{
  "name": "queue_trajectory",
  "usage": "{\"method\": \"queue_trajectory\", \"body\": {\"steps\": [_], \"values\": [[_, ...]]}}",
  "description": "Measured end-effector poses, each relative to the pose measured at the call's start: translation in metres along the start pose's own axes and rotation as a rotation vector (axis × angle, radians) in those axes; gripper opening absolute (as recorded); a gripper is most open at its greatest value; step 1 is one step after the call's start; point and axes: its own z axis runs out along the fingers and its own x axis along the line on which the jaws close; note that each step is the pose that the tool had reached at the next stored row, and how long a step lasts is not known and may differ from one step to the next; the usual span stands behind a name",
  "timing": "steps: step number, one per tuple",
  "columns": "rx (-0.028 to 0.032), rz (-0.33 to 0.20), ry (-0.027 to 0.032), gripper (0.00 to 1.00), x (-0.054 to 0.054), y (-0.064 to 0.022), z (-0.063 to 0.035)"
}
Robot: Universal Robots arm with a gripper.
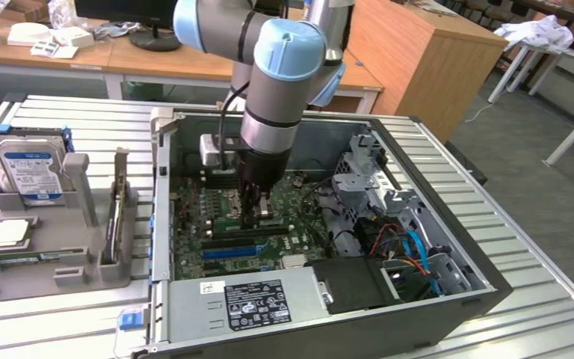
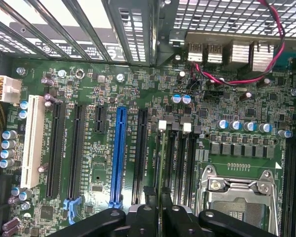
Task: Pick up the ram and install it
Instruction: 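Insert the ram into the slot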
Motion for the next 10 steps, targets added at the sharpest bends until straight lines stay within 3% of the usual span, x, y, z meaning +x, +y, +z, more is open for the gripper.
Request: {"method": "queue_trajectory", "body": {"steps": [3,5,10], "values": [[-0.0027,0.001,0.0000,0.13,0.0001,0.0003,-0.0001],[-0.0085,0.000,0.0000,0.13,0.0001,0.0003,-0.0001],[-0.0091,0.000,-0.0003,0.13,0.0000,0.0003,-0.0001]]}}
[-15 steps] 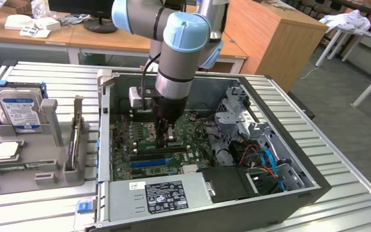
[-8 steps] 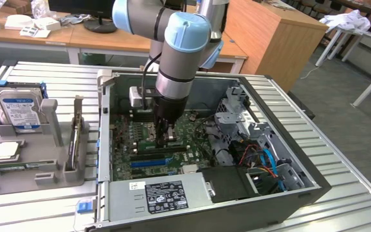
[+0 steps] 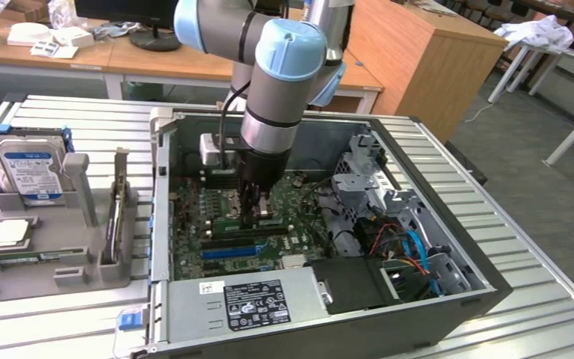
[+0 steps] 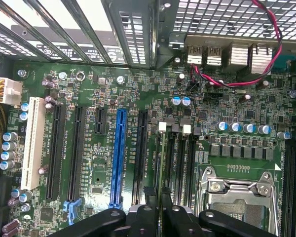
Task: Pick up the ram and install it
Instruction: 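Insert the ram into the slot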
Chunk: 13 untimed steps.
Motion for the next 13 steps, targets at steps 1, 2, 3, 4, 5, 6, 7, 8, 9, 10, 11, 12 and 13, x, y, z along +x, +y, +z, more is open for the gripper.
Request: {"method": "queue_trajectory", "body": {"steps": [1,2,3,4,5,6,7,8,9,10,11,12,13], "values": [[-0.0005,0.000,0.0000,0.13,0.0000,-0.0001,0.0000],[-0.0006,0.000,0.0000,0.13,0.0000,-0.0002,0.0000],[-0.0011,0.000,-0.0002,0.13,0.0000,-0.0006,0.0000],[-0.0022,0.000,-0.0004,0.13,0.0000,-0.0013,0.0000],[-0.0047,0.000,-0.0003,0.13,0.0001,-0.0015,-0.0012],[-0.0071,0.000,-0.0005,0.13,0.0001,-0.0014,-0.0031],[-0.0094,0.000,-0.0005,0.13,0.0002,-0.0013,-0.0044],[-0.0099,0.000,-0.0006,0.13,0.0002,-0.0013,-0.0050],[-0.0099,0.000,-0.0007,0.13,0.0001,-0.0013,-0.0051],[-0.0100,0.000,-0.0008,0.13,0.0002,-0.0014,-0.0051],[-0.0100,0.000,-0.0008,0.13,0.0002,-0.0014,-0.0051],[-0.0100,0.000,-0.0007,0.13,0.0002,-0.0014,-0.0051],[-0.0104,-0.001,-0.0005,0.13,0.0003,-0.0019,-0.0052]]}}
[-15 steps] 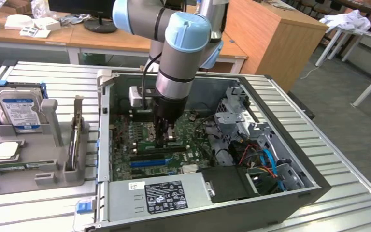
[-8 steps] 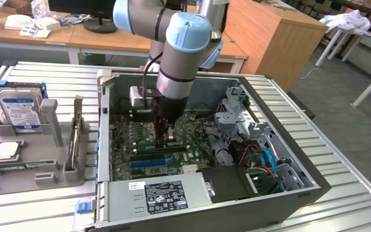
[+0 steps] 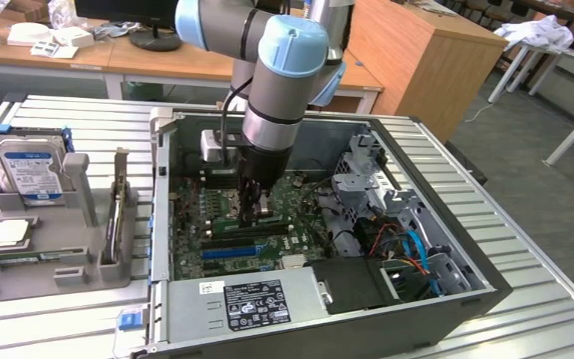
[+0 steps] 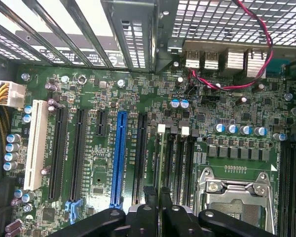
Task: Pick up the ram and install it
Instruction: 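Insert the ram into the slot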
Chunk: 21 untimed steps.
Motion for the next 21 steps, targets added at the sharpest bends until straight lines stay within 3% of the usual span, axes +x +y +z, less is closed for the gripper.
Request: {"method": "queue_trajectory", "body": {"steps": [4,16,17,21], "values": [[0.0003,0.000,0.0001,0.13,0.000,-0.0052,-0.0003],[-0.0001,0.004,-0.0005,0.13,0.000,-0.0045,-0.0116],[-0.0049,0.004,-0.0006,0.13,0.001,-0.0046,-0.0116],[-0.0776,0.002,-0.0003,0.13,0.001,-0.0053,-0.0118]]}}
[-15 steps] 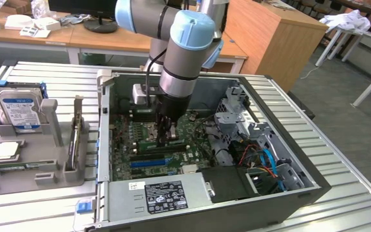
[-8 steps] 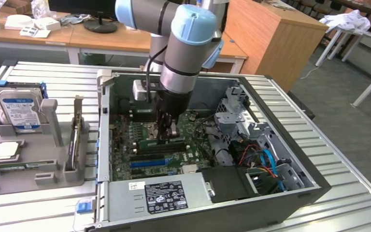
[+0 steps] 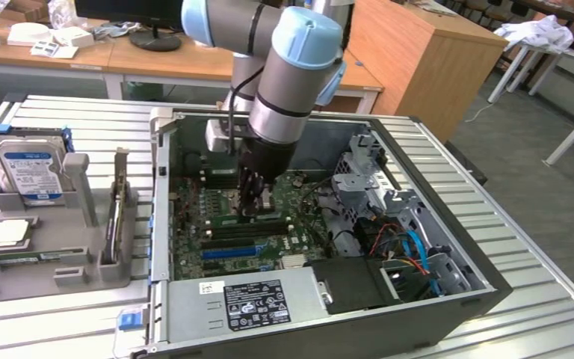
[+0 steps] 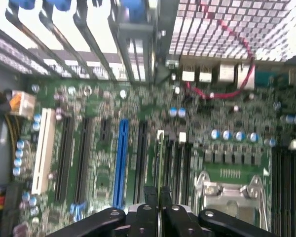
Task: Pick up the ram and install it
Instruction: 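Insert the ram into the slot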
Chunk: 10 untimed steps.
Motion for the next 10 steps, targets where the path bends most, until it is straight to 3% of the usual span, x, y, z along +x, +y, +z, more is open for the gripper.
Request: {"method": "queue_trajectory", "body": {"steps": [5,6,10], "values": [[-0.0877,-0.002,-0.0033,0.13,0.0001,-0.0017,-0.0003],[-0.0947,-0.003,-0.0037,0.13,0.0001,-0.0018,-0.0003],[-0.0948,-0.003,-0.0036,0.13,0.0003,-0.0048,-0.0007]]}}
